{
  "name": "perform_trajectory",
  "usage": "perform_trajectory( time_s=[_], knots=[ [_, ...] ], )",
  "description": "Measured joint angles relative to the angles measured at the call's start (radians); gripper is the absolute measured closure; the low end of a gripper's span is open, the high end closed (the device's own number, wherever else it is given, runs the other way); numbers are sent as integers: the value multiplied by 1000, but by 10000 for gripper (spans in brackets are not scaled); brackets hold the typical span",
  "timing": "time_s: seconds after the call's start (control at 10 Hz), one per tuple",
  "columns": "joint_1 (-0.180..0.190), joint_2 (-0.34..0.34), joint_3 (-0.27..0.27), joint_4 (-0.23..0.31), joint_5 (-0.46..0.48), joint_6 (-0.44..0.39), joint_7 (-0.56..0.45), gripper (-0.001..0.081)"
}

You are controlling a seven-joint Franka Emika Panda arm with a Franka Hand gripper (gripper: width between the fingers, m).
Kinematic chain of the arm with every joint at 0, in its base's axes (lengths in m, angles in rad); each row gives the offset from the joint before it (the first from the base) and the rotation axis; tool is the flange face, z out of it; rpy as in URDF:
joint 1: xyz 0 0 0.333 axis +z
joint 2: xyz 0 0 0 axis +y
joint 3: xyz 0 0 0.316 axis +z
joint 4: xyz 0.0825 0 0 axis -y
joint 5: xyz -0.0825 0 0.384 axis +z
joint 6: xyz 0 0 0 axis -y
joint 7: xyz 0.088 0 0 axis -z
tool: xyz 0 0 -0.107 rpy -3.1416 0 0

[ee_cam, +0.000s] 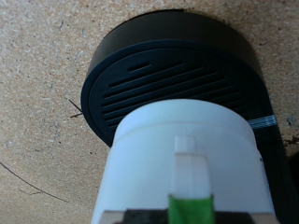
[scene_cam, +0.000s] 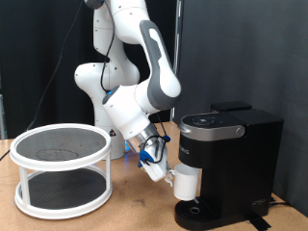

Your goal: Make a cup of coffee with the keurig machine

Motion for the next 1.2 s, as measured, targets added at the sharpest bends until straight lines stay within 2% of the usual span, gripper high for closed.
perform_trajectory(
  time_s=[0.9, 1.0, 1.1, 1.2],
  knots=[
    [2, 100, 21, 68, 91, 30, -63, 802],
    [1, 108, 21, 73, 102, 31, -78, 619],
    [1, 111, 21, 74, 105, 31, -82, 619],
    [0, 111, 20, 73, 105, 27, -82, 418]
  ],
)
